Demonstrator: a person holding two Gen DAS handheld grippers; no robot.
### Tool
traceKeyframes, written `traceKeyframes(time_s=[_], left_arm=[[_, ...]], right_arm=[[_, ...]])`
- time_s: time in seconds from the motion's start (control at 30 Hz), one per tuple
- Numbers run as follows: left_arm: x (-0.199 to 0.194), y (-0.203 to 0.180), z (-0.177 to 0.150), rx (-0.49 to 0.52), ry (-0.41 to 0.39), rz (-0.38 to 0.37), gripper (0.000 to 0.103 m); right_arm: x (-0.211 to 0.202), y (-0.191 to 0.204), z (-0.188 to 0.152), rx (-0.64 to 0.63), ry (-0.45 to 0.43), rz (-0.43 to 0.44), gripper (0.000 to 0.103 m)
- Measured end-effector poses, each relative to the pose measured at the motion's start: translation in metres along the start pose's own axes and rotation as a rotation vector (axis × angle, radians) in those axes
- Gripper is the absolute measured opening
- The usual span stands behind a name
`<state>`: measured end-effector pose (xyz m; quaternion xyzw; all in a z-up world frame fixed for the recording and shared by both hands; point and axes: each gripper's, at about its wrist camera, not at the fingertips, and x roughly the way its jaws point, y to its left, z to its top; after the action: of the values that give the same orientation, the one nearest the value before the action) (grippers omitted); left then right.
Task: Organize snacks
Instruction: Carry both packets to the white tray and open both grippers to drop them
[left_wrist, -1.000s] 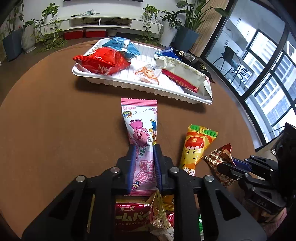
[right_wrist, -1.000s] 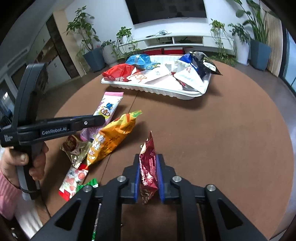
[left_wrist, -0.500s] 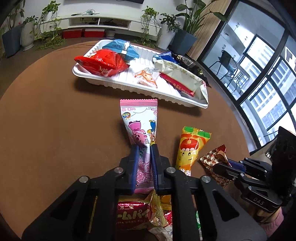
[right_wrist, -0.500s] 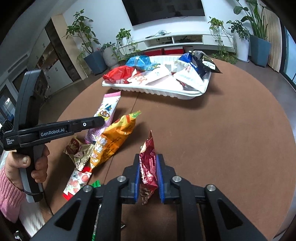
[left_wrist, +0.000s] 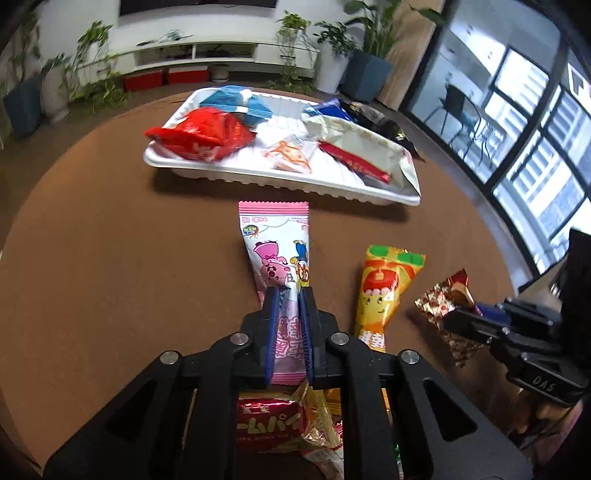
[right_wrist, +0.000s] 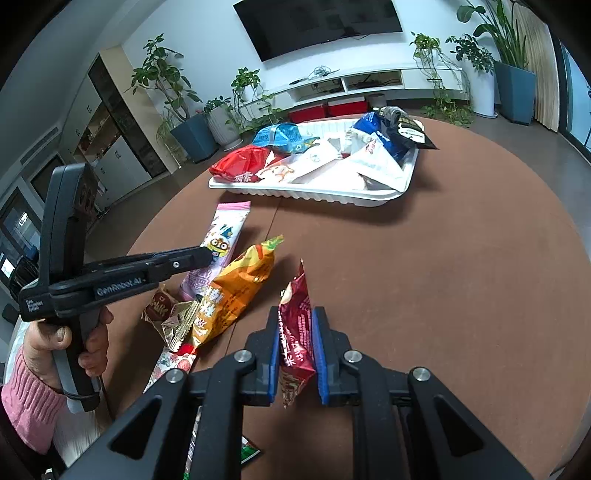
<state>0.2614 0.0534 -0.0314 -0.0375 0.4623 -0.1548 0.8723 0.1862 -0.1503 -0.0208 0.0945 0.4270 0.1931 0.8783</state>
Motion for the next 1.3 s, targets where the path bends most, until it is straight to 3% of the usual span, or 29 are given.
traceKeyframes(time_s=[0.2, 0.27, 0.33, 0.4, 0.5, 0.53, 0.7, 0.93, 1.3], left_arm=[[0.009, -0.016, -0.002, 0.085, 0.019, 0.088, 0.022], [0.013, -0.019, -0.003, 0.105, 0.024, 0.114, 0.026], [0.018, -0.018, -0.005, 0.105, 0.048, 0.130, 0.038], [0.019, -0.020, -0.007, 0.118, 0.037, 0.139, 0.040], [0.020, -0.021, -0.008, 0.128, 0.025, 0.146, 0.038], [0.021, -0.020, -0.008, 0.129, 0.023, 0.144, 0.031], [0.019, -0.010, -0.005, 0.090, 0.007, 0.102, 0.024], [0.010, 0.000, -0.005, 0.009, -0.021, 0.035, 0.024], [-0.020, 0.006, 0.015, -0.071, -0.109, -0.060, 0.024]], right_arm=[[0.000, 0.001, 0.000, -0.003, 0.002, 0.007, 0.017], [0.000, 0.001, 0.000, -0.003, 0.002, 0.006, 0.017], [-0.001, 0.001, -0.001, -0.004, 0.003, 0.006, 0.017], [0.000, 0.001, 0.000, -0.004, 0.006, 0.009, 0.017], [0.000, 0.001, -0.001, -0.004, 0.008, 0.009, 0.017], [0.000, 0.001, -0.001, -0.003, 0.008, 0.009, 0.017], [0.000, 0.002, -0.002, 0.003, 0.011, 0.007, 0.017], [-0.002, 0.000, -0.003, 0.021, 0.003, 0.013, 0.017], [-0.011, -0.012, 0.018, 0.123, -0.031, 0.112, 0.017]])
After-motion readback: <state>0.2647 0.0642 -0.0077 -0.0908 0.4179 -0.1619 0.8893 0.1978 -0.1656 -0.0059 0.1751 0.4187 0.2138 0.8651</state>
